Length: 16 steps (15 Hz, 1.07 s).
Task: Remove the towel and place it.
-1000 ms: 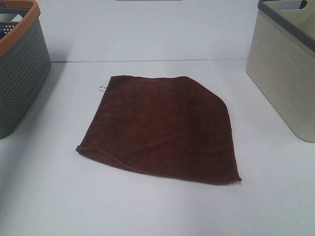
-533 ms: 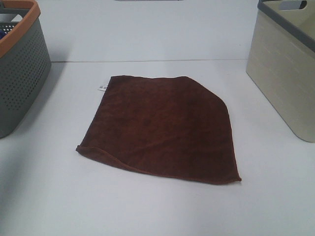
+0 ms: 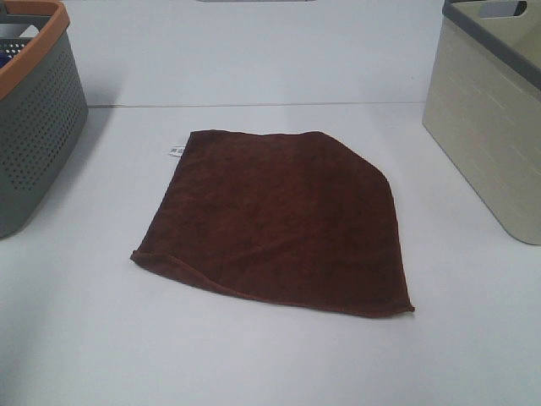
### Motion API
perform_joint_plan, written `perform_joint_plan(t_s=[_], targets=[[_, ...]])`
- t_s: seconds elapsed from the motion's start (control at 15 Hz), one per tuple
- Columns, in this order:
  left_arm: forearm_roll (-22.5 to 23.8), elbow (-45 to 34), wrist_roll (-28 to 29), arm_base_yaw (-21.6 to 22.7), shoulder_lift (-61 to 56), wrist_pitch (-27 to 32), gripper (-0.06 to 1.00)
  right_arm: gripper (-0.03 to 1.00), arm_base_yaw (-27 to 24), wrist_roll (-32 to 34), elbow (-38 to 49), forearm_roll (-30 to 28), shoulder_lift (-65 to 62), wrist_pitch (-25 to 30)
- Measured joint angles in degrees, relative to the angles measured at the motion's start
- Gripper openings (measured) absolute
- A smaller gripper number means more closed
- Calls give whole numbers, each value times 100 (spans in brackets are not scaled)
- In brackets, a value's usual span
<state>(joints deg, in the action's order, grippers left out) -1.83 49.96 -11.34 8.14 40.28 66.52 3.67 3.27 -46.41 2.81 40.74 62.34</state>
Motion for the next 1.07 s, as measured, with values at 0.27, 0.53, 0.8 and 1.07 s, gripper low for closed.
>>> perform_joint_plan(t_s=[0.27, 0.53, 0.8, 1.07], targets=[[-23, -625, 286, 0, -1157, -344, 74, 64, 0, -327, 533, -6, -1335, -17], [-52, -1031, 321, -435, -1616, -206, 74, 64, 0, -476, 1071, -6, -2492, -17], [183, -1209, 338, -510, -1971, -183, 74, 64, 0, -584, 1604, -6, -3793, -23], [241, -1696, 361, -596, -2309, -246, 74, 64, 0, -607, 1621, -17, -4097, -23]])
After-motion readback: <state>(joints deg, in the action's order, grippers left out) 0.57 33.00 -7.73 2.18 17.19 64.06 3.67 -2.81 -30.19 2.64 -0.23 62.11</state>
